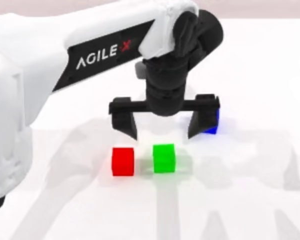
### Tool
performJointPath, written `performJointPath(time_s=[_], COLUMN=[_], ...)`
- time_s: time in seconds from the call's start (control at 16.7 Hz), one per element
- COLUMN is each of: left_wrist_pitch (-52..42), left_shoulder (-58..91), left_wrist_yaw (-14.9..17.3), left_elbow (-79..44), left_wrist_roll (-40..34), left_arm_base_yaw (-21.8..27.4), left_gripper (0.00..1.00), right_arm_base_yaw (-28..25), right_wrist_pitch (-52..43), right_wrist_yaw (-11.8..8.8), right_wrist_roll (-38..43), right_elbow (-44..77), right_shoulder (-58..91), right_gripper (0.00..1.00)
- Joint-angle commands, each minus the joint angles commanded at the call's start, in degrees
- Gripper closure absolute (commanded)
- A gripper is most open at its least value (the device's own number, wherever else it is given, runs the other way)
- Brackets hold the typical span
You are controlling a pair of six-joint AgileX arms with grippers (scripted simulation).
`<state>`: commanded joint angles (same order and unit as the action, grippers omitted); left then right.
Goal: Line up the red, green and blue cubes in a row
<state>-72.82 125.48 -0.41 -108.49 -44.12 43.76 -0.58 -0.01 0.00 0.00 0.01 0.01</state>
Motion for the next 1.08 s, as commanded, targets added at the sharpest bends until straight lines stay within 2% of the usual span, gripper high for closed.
performJointPath(time_s=[0.24,0.48,0.66,1.08], left_wrist_pitch=[2.3,9.8,17.6,39.6], left_shoulder=[-3.4,-15.5,-28.8,-67.4], left_wrist_yaw=[-0.2,-0.5,-0.7,-0.7], left_elbow=[3.0,13.7,25.6,59.8], left_wrist_roll=[1.1,4.8,9.0,22.0], left_arm_base_yaw=[-1.3,-5.8,-11.0,-25.5], left_gripper=[0.00,0.00,0.00,0.00], right_arm_base_yaw=[-1.1,-4.1,-7.2,-15.6], right_wrist_pitch=[-2.5,-10.8,-19.8,-45.3], right_wrist_yaw=[-0.1,-0.1,0.0,0.1], right_wrist_roll=[1.3,5.5,9.8,21.6], right_elbow=[3.5,16.1,31.0,71.1], right_shoulder=[3.5,16.3,31.9,80.0], right_gripper=[0.00,0.00,0.00,0.00])
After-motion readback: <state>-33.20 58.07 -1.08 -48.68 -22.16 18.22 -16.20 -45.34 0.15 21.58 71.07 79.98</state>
